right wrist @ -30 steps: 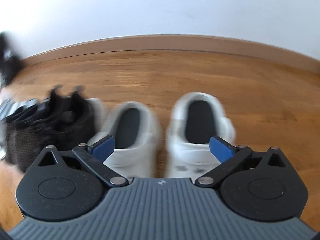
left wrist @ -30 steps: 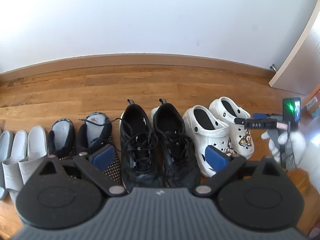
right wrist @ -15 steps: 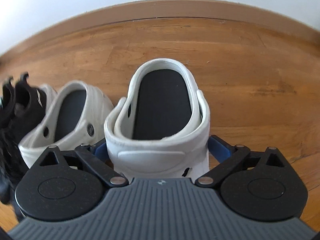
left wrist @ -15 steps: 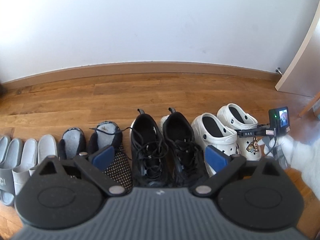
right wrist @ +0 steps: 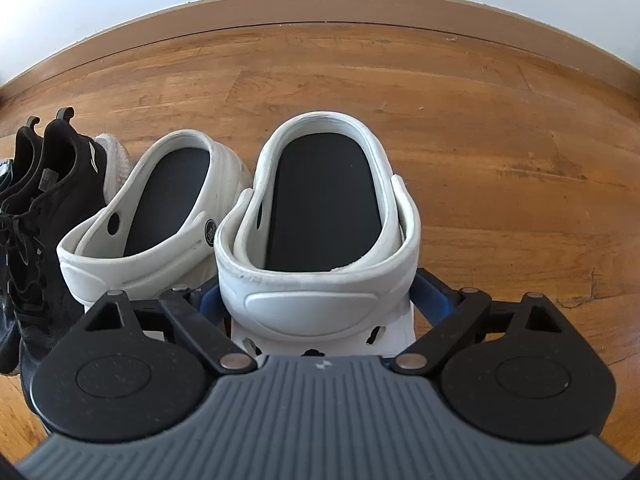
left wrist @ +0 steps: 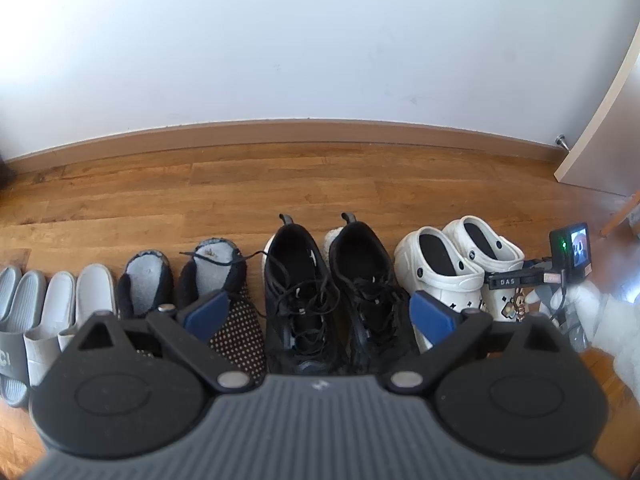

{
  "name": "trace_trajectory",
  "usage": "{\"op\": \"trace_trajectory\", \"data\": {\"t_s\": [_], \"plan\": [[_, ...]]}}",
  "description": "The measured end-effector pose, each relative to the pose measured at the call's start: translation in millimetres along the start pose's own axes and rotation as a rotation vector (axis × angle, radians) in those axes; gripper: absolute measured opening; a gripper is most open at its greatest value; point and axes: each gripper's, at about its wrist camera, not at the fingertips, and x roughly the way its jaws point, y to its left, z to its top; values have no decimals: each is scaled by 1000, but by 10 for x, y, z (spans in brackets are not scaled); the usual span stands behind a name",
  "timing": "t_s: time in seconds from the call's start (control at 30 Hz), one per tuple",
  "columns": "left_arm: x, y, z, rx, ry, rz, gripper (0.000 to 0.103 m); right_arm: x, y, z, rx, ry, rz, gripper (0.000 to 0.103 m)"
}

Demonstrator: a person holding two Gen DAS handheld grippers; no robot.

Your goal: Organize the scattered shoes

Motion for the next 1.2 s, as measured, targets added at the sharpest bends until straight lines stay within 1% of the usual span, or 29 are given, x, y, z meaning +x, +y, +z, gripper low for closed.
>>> {"op": "trace_trajectory", "data": {"t_s": [0.07, 0.13, 0.2, 0.27, 0.4, 0.47, 0.57, 0.67, 0.77, 0.9, 1.0, 1.13, 1.2], "plan": [[18, 27, -20, 2, 9, 7, 98, -53, 14, 17, 12, 2, 4, 94], [32, 78, -28, 6, 25, 19, 98, -161, 42, 21, 9, -19, 26, 99], [28, 158, -31, 3, 36, 38, 98, -250, 61, 23, 9, -33, 40, 100], [-4, 244, -40, 4, 43, 58, 98, -385, 70, 21, 36, -44, 54, 101], [-58, 392, -94, 29, 75, 101, 98, -578, 136, 31, 53, -60, 86, 101], [-119, 516, -151, 21, 98, 120, 98, -684, 215, 43, 71, -62, 113, 101], [-204, 676, -187, -7, 127, 124, 98, -796, 347, 58, 98, -56, 143, 101], [-288, 815, -170, -20, 144, 138, 98, -924, 537, 66, 101, -43, 164, 101], [-358, 890, -120, -3, 146, 161, 98, -1064, 718, 102, 110, -31, 198, 101], [-453, 963, -66, 21, 157, 170, 98, -1232, 900, 151, 125, -24, 233, 102], [-484, 1038, -68, 19, 147, 162, 98, -1327, 1000, 175, 156, -9, 279, 102], [-458, 1270, -97, 7, 122, 140, 98, -1383, 1121, 176, 160, 15, 278, 102], [-410, 1417, -144, -15, 130, 130, 98, -1409, 1239, 192, 161, 44, 266, 102]]}}
